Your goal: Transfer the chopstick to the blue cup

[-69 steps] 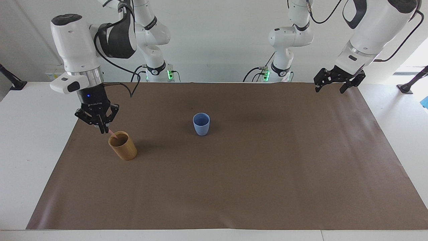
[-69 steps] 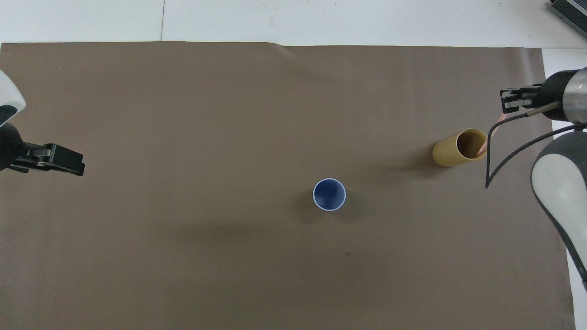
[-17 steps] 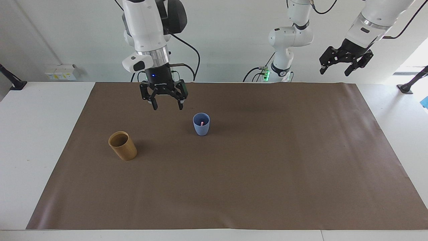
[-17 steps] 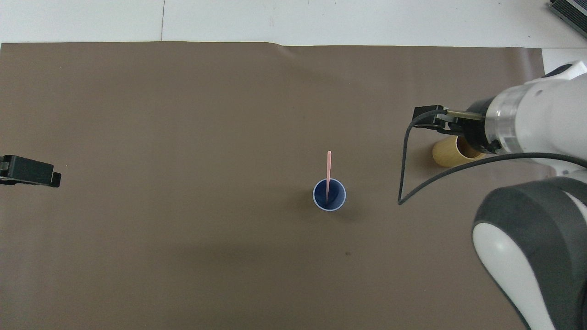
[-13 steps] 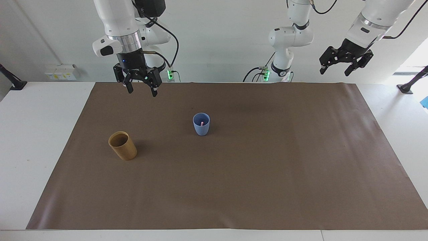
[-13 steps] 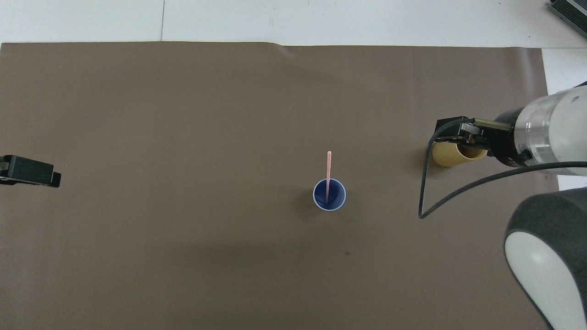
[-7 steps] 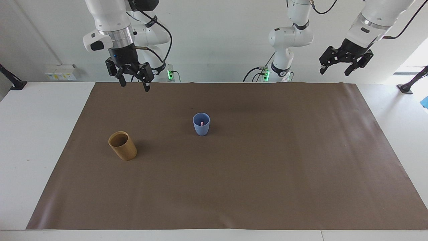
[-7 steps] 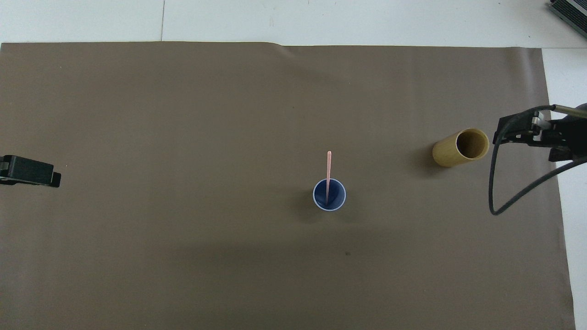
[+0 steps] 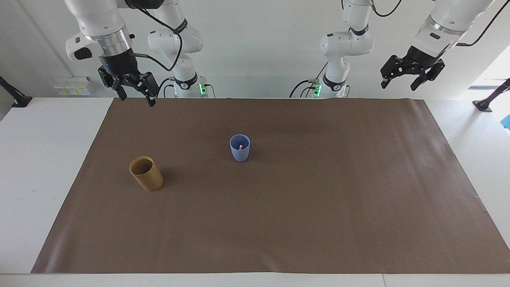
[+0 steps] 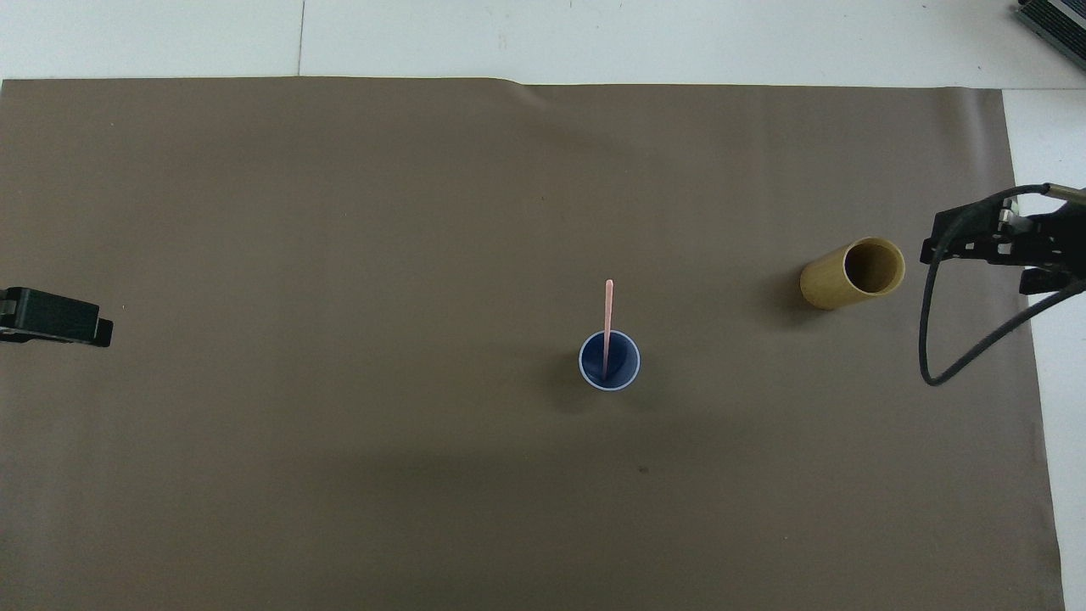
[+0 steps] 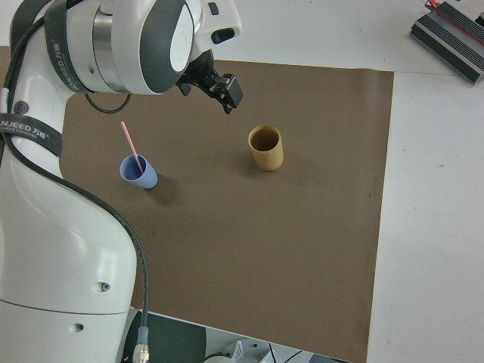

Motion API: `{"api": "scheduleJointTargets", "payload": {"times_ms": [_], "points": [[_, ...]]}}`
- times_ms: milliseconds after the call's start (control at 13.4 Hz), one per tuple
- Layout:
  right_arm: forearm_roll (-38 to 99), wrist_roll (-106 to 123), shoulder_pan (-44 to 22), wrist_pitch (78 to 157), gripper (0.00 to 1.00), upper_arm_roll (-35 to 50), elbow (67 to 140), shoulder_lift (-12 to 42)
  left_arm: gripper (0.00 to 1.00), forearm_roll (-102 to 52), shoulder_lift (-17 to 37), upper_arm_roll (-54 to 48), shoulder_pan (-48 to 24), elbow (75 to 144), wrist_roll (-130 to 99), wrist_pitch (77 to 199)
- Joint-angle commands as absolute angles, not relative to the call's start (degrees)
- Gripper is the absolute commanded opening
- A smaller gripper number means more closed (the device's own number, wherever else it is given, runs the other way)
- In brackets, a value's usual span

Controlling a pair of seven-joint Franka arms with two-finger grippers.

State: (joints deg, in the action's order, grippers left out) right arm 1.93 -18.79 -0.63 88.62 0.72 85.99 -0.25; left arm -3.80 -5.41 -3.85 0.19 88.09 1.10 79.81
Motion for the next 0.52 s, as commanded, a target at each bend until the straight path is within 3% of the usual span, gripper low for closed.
{"api": "scheduleJointTargets", "payload": {"times_ms": [0,447], "points": [[3.43,-17.32,0.09,88.24,1.00,1.23,87.18,-1.23,1.00,-4.22,-5.98,-3.87,0.62,87.98,1.41,78.84],[1.41,-13.97,-0.53,88.24,1.00,1.23,88.85,-2.19,1.00,-1.84,-6.06,-4.04,0.53,88.07,1.76,78.75]]}}
